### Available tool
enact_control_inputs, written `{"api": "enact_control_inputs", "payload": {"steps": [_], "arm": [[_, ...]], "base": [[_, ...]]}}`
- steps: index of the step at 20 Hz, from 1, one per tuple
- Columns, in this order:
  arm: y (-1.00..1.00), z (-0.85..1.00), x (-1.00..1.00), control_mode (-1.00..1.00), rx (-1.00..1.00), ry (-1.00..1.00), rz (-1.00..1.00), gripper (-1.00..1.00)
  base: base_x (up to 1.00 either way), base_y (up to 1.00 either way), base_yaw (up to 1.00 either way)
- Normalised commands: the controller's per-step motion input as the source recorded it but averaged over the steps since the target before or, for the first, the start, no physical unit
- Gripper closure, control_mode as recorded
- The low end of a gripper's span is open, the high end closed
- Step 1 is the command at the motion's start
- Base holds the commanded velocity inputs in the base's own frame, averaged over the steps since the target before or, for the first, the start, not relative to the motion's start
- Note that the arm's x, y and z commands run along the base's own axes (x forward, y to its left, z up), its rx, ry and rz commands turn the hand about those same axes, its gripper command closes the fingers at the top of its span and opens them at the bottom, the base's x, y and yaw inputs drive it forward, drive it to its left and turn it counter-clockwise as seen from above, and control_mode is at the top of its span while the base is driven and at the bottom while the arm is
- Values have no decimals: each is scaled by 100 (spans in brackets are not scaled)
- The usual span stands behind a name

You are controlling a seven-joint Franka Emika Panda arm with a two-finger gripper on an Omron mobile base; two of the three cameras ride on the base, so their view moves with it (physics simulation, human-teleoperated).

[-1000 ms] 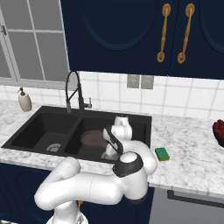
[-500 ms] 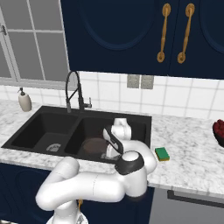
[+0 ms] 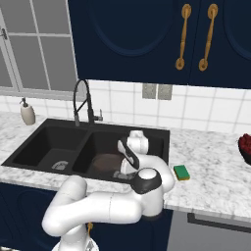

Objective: Pick the pan and sponge and place them into the sink. Then turn on the water.

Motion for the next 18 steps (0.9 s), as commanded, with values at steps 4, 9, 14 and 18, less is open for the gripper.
{"api": "enact_control_inputs", "payload": {"steps": [4, 9, 14, 18], "arm": [[0, 0, 0, -100, 0, 0, 0, 100], [0, 0, 2, -100, 0, 0, 0, -100], [0, 0, 0, -100, 0, 0, 0, -100], [0, 0, 0, -100, 0, 0, 0, -100]], "base": [[0, 0, 0], [0, 0, 0], [0, 0, 0], [0, 0, 0]]}}
